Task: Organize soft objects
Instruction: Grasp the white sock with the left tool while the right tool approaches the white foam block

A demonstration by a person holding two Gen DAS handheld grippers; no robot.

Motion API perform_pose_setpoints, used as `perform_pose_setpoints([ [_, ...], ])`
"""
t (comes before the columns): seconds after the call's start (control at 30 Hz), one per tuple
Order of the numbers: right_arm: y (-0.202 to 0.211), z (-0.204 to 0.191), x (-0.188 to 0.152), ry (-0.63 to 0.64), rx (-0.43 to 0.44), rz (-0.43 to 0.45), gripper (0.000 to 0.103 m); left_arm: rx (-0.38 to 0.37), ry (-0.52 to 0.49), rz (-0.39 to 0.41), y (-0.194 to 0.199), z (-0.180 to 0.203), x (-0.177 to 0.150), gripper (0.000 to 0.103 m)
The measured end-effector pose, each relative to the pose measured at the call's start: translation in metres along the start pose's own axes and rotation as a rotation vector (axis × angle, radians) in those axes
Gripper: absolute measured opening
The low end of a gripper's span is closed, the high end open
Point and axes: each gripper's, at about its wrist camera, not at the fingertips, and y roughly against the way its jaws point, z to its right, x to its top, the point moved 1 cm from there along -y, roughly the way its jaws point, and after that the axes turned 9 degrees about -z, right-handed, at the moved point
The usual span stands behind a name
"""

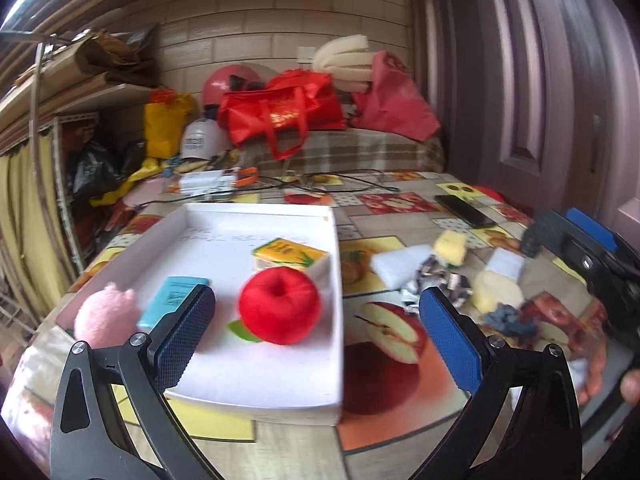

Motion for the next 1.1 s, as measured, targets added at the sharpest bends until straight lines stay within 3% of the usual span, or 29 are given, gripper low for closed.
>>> perform_pose_setpoints([
  [0.07,0.001,0.037,0.001,-0.057,-0.065,-0.018,0.103,-0.049,-0.094,-0.009,-0.001,0.021,0.002,0.103],
  [0.2,0.001,0.109,-0.001,-0.179,-0.175,-0.09,0.103,-0.222,-0.238,-0.063,-0.004,0.062,0.001,0.103],
  [0.33,-0.005,0.154,-0.005,-0.196,-0.207,-0.187,0.103,-0.385,-0.365,-0.147,-0.005,0.105,-0.006,0.103],
  [0.47,-0.022,0.164,-0.013,-0.117,-0.117,-0.34,0.103,-0.416,-0.58,-0.182,0.001,0.15,-0.024,0.102],
  [0.6,-0.052,0.156,-0.019,-0.056,-0.069,-0.484,0.103,-0.404,-0.703,-0.237,-0.006,0.176,-0.038,0.098],
  [0.7,-0.076,0.148,-0.016,-0.007,-0.053,-0.527,0.103,-0.386,-0.736,-0.256,-0.014,0.191,-0.04,0.097],
  [0.83,-0.104,0.142,-0.012,-0.003,-0.025,-0.57,0.103,-0.384,-0.759,-0.309,-0.024,0.199,-0.044,0.07],
  [0.97,-0.127,0.134,-0.014,-0.01,0.005,-0.632,0.103,-0.401,-0.757,-0.316,-0.025,0.201,-0.043,0.056],
  [1.1,-0.141,0.136,-0.019,-0.021,-0.009,-0.711,0.101,-0.4,-0.76,-0.32,-0.022,0.201,-0.044,0.054],
])
